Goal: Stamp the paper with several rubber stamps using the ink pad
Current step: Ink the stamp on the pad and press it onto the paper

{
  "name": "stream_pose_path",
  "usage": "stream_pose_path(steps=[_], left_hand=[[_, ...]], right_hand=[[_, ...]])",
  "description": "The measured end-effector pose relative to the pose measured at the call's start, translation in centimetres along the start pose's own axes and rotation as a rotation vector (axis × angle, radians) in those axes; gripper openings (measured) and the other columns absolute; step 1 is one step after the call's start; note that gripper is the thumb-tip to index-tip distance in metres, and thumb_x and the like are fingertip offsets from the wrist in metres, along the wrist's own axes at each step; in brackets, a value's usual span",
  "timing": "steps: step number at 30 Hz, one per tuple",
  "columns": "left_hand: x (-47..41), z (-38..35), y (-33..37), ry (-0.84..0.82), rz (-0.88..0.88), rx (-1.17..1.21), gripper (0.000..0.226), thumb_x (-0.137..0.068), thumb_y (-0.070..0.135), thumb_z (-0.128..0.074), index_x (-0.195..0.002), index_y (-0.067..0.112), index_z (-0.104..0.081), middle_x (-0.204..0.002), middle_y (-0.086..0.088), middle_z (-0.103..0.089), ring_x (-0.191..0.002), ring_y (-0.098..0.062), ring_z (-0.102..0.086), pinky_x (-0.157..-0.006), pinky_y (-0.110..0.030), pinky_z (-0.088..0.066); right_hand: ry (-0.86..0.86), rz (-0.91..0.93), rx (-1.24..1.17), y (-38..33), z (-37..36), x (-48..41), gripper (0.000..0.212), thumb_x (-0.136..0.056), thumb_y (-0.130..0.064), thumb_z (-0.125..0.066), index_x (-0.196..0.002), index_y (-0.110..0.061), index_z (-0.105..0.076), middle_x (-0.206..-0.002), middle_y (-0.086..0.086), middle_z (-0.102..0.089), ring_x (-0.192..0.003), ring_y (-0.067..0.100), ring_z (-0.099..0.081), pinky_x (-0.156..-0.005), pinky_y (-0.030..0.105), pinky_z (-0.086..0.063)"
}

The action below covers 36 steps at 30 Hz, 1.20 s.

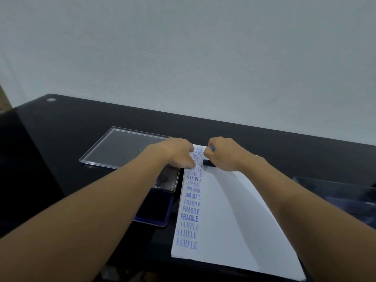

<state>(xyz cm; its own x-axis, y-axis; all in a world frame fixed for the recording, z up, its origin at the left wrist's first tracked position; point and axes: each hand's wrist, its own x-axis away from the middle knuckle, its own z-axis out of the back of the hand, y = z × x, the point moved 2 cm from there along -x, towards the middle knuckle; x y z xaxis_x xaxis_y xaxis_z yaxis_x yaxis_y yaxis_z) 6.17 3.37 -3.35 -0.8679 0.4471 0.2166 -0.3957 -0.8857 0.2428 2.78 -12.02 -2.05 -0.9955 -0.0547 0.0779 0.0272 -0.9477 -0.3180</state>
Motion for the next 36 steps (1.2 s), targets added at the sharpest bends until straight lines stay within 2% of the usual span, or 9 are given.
stream_pose_path(steps=[4, 6, 8, 12, 16, 20, 23, 32, 36], left_hand=[[-0.3, -0.1, -0.3, -0.016, 0.013, 0.011, 0.052, -0.085, 0.039, -0.062, -0.133, 0.021, -0.055, -0.133, 0.001, -0.057, -0.123, -0.021, -0.051, -0.105, -0.043, -0.046], [-0.6, -0.2, -0.4, -0.03, 0.017, 0.007, 0.035, -0.081, 0.041, -0.062, -0.107, 0.02, -0.051, -0.115, 0.003, -0.054, -0.108, -0.018, -0.052, -0.104, -0.044, -0.047], [-0.7, -0.1, -0.3, -0.047, 0.007, 0.003, 0.037, -0.078, 0.044, -0.064, -0.101, 0.026, -0.042, -0.108, 0.005, -0.046, -0.1, -0.018, -0.048, -0.104, -0.044, -0.048], [-0.4, 0.2, 0.0, -0.071, -0.002, 0.012, 0.042, -0.078, 0.046, -0.07, -0.103, 0.027, -0.042, -0.113, 0.003, -0.052, -0.113, -0.023, -0.057, -0.104, -0.045, -0.047], [-0.3, 0.1, 0.0, -0.071, -0.001, 0.009, 0.045, -0.08, 0.046, -0.072, -0.113, 0.022, -0.053, -0.136, -0.003, -0.056, -0.122, -0.025, -0.055, -0.104, -0.046, -0.047], [-0.5, -0.1, -0.3, -0.065, 0.003, 0.016, 0.051, -0.079, 0.047, -0.072, -0.116, 0.018, -0.054, -0.136, -0.002, -0.055, -0.121, -0.024, -0.054, -0.103, -0.046, -0.048], [-0.3, -0.1, -0.1, -0.07, 0.008, 0.011, 0.069, -0.08, 0.048, -0.072, -0.138, 0.018, -0.051, -0.139, 0.0, -0.052, -0.124, -0.024, -0.051, -0.104, -0.045, -0.046], [-0.5, -0.2, -0.3, -0.065, 0.0, 0.017, 0.072, -0.079, 0.049, -0.072, -0.141, 0.02, -0.049, -0.141, 0.001, -0.051, -0.125, -0.024, -0.051, -0.104, -0.045, -0.046], [-0.7, -0.3, -0.4, -0.067, 0.005, 0.012, 0.069, -0.08, 0.049, -0.072, -0.138, 0.018, -0.051, -0.139, -0.002, -0.052, -0.124, -0.025, -0.052, -0.104, -0.046, -0.046]], right_hand=[[0.02, -0.003, 0.005, -0.2, -0.4, 0.4, 0.027, -0.102, -0.024, -0.042, -0.077, -0.014, -0.041, -0.075, 0.003, -0.05, -0.06, 0.016, -0.042, -0.052, 0.028, -0.031], [0.017, 0.022, 0.075, -0.4, -0.6, 0.7, 0.025, -0.103, -0.022, -0.04, -0.082, -0.009, -0.044, -0.08, 0.005, -0.049, -0.066, 0.021, -0.045, -0.057, 0.03, -0.034], [0.028, 0.039, 0.128, -0.5, -0.8, 0.7, 0.023, -0.104, -0.024, -0.036, -0.094, -0.006, -0.048, -0.087, 0.009, -0.051, -0.077, 0.026, -0.048, -0.068, 0.034, -0.038], [0.045, 0.029, 0.126, -0.2, -1.2, 0.3, 0.024, -0.104, -0.027, -0.033, -0.1, -0.007, -0.046, -0.09, 0.012, -0.052, -0.081, 0.029, -0.049, -0.072, 0.037, -0.039], [0.045, 0.038, 0.124, -0.1, -1.3, 0.2, 0.023, -0.104, -0.026, -0.034, -0.099, -0.007, -0.046, -0.091, 0.013, -0.052, -0.081, 0.03, -0.049, -0.072, 0.038, -0.039], [0.043, 0.044, 0.11, -0.3, -1.3, 0.4, 0.021, -0.104, -0.025, -0.033, -0.099, -0.008, -0.043, -0.091, 0.012, -0.05, -0.082, 0.03, -0.048, -0.073, 0.039, -0.04], [0.042, 0.046, 0.111, -0.4, -1.3, 0.5, 0.019, -0.104, -0.024, -0.033, -0.099, -0.008, -0.042, -0.092, 0.012, -0.05, -0.082, 0.03, -0.047, -0.074, 0.038, -0.04], [0.044, 0.065, 0.139, -0.6, -1.2, 0.8, 0.017, -0.105, -0.022, -0.032, -0.099, -0.008, -0.041, -0.093, 0.012, -0.048, -0.082, 0.029, -0.047, -0.075, 0.039, -0.042], [0.051, 0.063, 0.127, -0.7, -1.3, 0.9, 0.014, -0.105, -0.019, -0.033, -0.097, -0.009, -0.039, -0.08, 0.004, -0.04, -0.082, 0.029, -0.046, -0.079, 0.042, -0.047]])
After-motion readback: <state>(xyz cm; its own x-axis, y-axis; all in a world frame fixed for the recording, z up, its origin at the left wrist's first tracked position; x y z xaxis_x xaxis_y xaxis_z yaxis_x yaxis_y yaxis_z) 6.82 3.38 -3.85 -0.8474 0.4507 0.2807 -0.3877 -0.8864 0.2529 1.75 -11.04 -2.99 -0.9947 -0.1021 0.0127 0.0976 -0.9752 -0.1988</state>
